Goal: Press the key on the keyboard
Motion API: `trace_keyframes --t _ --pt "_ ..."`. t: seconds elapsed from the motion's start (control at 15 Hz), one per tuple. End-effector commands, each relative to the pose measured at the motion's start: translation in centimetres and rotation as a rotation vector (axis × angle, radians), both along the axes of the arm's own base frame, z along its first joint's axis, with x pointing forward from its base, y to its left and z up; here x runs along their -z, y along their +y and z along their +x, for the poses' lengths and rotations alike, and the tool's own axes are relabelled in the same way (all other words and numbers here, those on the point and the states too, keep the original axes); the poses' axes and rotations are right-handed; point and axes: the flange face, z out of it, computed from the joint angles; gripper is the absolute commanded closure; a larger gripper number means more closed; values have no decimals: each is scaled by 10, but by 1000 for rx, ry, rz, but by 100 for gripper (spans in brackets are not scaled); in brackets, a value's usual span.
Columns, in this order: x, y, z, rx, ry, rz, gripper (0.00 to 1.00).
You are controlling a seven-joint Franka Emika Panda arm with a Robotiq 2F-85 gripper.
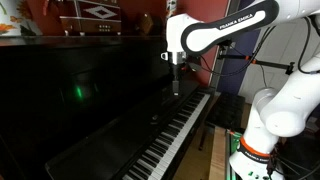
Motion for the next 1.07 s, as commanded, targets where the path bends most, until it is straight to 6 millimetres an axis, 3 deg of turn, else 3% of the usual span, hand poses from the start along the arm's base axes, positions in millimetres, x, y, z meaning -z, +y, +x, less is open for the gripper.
trace_keyframes --t 0.0,0.4,0.67,0.87,0.93,1.0 --pt "0 0 0 0 1 0 0" --pt "0 0 0 0 1 0 0" --pt "21 -38 -46 35 82 -84 0" --pt "40 -79 -85 85 158 -159 0" --pt "31 -60 -53 67 144 -124 0" --pt "35 -67 -59 80 152 -124 0"
